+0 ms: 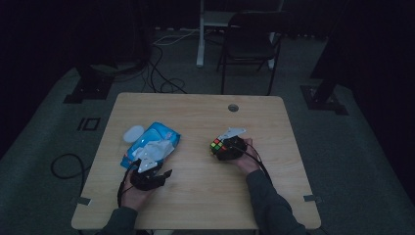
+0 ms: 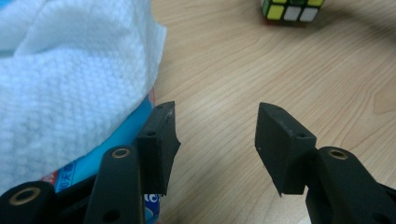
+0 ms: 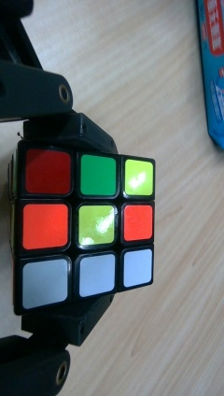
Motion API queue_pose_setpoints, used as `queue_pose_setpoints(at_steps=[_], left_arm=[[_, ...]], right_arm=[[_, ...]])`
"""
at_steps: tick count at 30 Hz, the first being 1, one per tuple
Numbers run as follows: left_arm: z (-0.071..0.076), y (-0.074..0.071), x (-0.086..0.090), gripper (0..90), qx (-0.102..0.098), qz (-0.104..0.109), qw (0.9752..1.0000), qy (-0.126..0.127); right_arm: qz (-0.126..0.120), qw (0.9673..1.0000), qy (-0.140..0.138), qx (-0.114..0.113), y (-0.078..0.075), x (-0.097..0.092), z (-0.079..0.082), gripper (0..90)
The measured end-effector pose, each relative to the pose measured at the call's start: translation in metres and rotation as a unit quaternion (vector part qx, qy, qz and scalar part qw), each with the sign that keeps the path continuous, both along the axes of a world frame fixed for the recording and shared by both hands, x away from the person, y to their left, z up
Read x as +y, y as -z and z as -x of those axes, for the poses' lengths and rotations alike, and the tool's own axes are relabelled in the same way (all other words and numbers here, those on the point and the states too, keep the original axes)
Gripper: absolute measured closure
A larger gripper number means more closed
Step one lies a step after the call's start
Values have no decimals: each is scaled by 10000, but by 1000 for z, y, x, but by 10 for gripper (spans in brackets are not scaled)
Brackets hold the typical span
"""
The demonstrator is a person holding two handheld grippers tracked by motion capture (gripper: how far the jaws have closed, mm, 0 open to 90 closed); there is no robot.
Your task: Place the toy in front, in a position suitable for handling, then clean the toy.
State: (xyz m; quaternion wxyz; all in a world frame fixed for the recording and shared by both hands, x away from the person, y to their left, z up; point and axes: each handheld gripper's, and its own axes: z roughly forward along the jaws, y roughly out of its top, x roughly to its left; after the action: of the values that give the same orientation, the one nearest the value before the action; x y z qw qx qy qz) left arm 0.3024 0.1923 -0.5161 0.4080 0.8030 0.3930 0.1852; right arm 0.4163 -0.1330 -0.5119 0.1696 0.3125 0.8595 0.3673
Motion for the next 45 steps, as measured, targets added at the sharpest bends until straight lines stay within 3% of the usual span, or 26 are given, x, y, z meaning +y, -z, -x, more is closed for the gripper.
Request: queue_pose_setpoints(at_steps=[4, 8, 10, 12, 16, 23, 26, 35, 38, 40, 45], left_arm=[[0, -8, 2, 490, -133, -21, 9999, 21], [-1, -18, 8, 486, -245, 95, 9997, -13], [-2, -25, 12, 483, -339, 37, 9994, -24], [-8, -36, 18, 481, -433, -167, 9988, -149], [-20, -47, 28, 473, -490, -266, 9981, -250], [-42, -52, 37, 464, -422, -565, 9965, -441], [-61, -49, 42, 458, -230, -660, 9961, -537], [-81, -45, 39, 447, -64, -786, 9957, -484], [-86, -48, 39, 513, -15, -736, 9963, -453], [-88, -50, 40, 656, 36, -759, 9964, -363], [-90, -53, 40, 701, 16, -968, 9946, -373]], right_arm=[[72, 9999, -86, -41, -1, 2, 12, 338], [132, 9998, -138, -50, 0, 3, 20, 338], [140, 9998, -153, -62, 1, 3, 21, 338], [152, 9997, -172, -48, 5, 3, 26, 338], [159, 9998, -149, -9, 9, 2, 29, 338], [65, 9999, -131, 49, 10, 1, 28, 338], [2, 9999, -137, 89, 11, -1, 28, 337], [-80, 9998, -117, 141, 12, -3, 28, 337], [-92, 9998, -125, 147, 12, -4, 28, 337], [-103, 9998, -125, 149, 13, -4, 28, 337], [-114, 9997, -132, 142, 13, -5, 28, 337]])
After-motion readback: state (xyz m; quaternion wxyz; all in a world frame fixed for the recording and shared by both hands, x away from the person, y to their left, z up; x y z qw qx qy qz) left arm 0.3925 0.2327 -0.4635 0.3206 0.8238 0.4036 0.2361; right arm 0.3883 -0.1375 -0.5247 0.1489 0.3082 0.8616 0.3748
